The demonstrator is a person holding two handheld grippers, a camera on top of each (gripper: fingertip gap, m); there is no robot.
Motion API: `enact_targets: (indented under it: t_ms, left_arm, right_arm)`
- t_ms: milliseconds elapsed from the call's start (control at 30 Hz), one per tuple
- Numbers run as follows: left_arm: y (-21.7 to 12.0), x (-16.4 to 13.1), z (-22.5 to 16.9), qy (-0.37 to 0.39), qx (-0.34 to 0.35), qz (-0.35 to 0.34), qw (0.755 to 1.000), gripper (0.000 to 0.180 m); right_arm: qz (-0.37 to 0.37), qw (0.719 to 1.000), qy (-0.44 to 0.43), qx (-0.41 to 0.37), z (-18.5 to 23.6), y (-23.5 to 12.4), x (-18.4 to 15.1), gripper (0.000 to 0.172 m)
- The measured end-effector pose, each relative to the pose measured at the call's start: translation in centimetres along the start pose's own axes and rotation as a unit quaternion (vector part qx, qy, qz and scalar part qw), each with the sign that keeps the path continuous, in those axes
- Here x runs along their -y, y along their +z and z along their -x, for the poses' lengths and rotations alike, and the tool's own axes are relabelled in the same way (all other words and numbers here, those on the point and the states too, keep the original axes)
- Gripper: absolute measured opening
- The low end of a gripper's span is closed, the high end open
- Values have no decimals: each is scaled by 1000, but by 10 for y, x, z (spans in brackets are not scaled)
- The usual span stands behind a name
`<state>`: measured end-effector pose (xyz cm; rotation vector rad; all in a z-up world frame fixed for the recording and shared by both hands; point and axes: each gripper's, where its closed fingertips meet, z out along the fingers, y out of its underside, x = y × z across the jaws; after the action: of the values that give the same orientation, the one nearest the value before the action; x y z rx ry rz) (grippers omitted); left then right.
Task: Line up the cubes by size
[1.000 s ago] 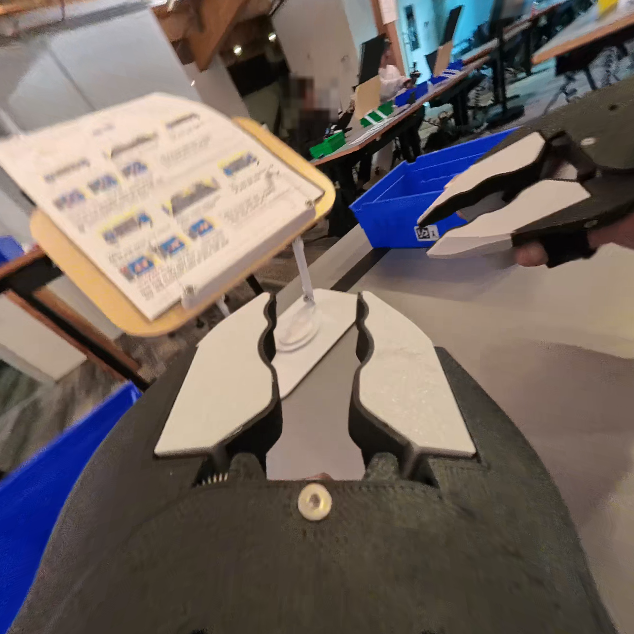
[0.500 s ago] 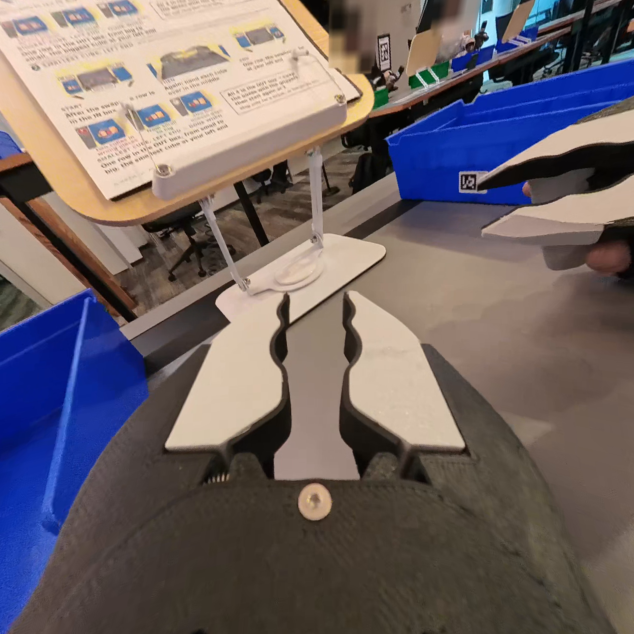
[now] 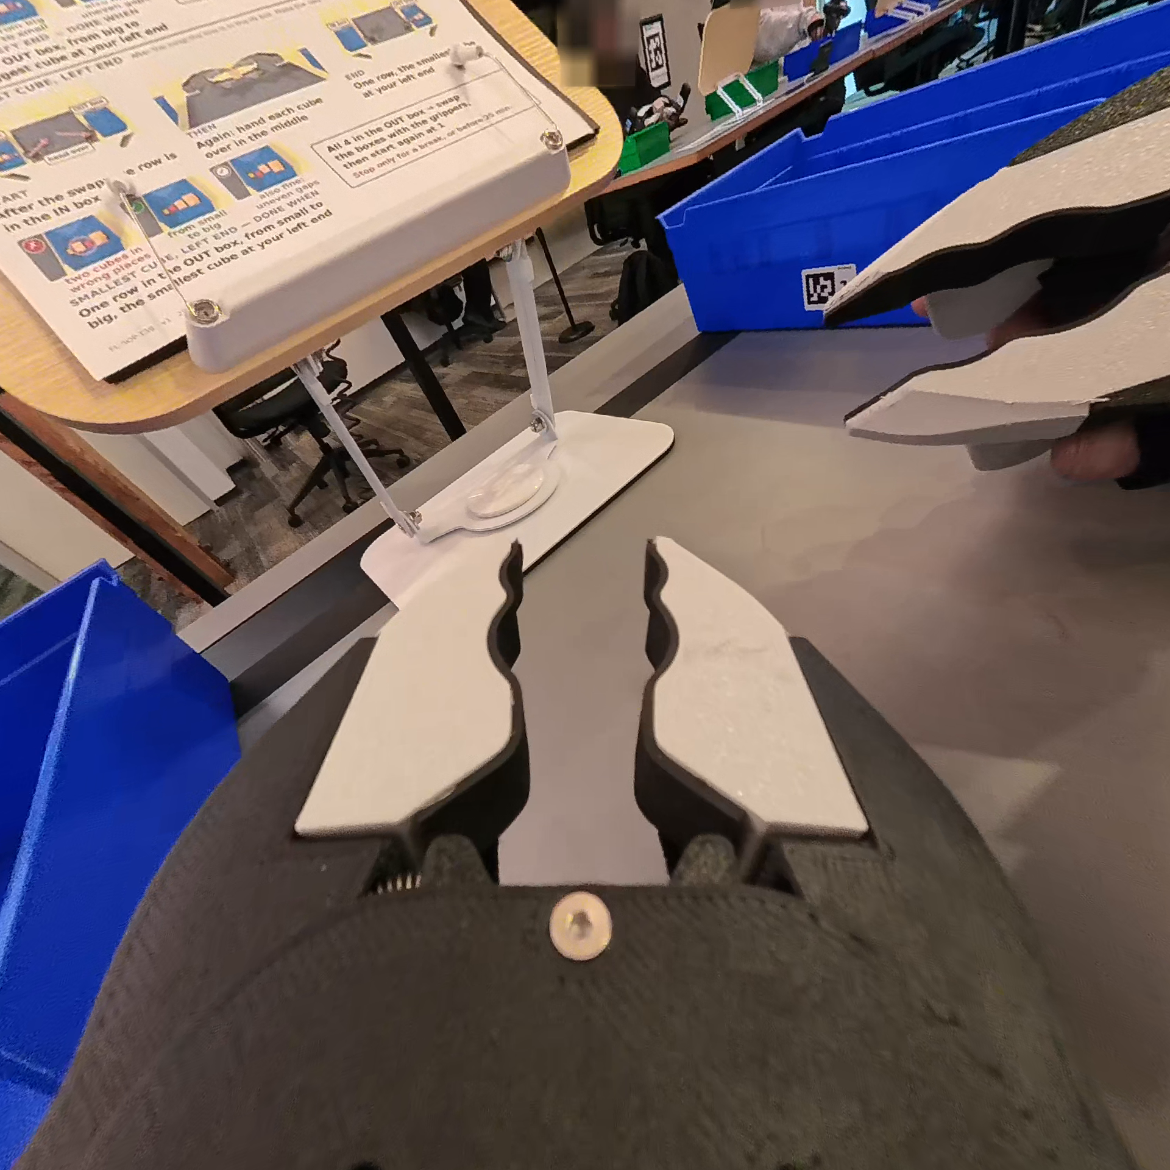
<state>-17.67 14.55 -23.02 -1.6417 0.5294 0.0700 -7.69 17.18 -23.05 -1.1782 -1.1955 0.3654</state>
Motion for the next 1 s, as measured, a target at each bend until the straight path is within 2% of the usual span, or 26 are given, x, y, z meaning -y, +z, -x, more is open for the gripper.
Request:
enact_targets:
  t_ms: [1000]
  left_arm:
    - [6,-8,-8,12,-24,21,999,34]
  right_arm:
    - [2,999,-19,38,16,4,-2,37]
